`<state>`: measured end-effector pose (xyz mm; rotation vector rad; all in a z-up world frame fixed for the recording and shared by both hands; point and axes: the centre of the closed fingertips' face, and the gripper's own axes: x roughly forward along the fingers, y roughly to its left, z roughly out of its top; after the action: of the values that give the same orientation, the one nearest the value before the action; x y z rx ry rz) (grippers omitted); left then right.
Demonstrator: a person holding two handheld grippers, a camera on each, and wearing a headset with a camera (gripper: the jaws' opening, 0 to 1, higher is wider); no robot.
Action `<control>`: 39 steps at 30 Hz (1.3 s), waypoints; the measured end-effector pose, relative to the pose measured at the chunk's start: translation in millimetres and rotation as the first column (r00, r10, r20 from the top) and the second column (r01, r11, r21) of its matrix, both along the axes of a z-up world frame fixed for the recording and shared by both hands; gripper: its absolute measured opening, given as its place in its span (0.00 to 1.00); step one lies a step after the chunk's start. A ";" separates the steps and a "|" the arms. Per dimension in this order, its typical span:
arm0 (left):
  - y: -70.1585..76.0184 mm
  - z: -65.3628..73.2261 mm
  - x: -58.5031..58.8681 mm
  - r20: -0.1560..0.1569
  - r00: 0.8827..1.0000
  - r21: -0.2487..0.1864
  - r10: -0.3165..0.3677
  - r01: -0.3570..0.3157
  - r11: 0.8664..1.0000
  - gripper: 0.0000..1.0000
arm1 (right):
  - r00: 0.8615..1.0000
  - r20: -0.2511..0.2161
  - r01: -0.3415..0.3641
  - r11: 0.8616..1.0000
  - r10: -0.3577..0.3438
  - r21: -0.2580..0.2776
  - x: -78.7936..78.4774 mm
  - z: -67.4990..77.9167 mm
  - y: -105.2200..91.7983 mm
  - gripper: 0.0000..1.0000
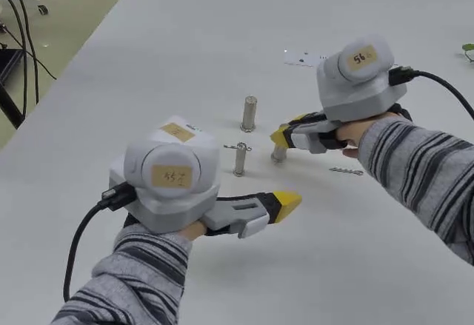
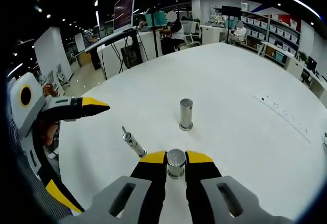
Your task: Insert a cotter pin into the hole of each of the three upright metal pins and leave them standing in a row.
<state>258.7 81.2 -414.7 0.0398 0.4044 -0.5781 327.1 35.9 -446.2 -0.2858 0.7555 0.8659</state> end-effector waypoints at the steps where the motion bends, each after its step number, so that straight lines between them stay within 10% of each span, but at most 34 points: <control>1: -0.1 0.0 0.0 0.001 1.000 0.002 0.000 0.000 1.000 0.99 | 1.000 -0.003 0.000 1.000 0.000 -0.001 -3.0 -1.4 -2.1 0.08; 21: -9.1 1.9 -6.6 0.010 1.000 0.037 -0.026 0.025 0.999 0.99 | 0.998 0.000 -0.058 0.998 0.058 -0.011 -56.4 -5.0 -14.3 0.08; 39: -14.7 0.7 -17.6 -0.002 0.999 0.063 -0.045 0.045 0.997 0.98 | 0.999 0.027 -0.040 0.998 0.041 -0.040 -66.3 -7.6 -16.8 0.09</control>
<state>241.2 66.5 -414.0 0.1095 0.4231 -0.6096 260.8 19.1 -453.8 -0.3485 0.7437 0.8848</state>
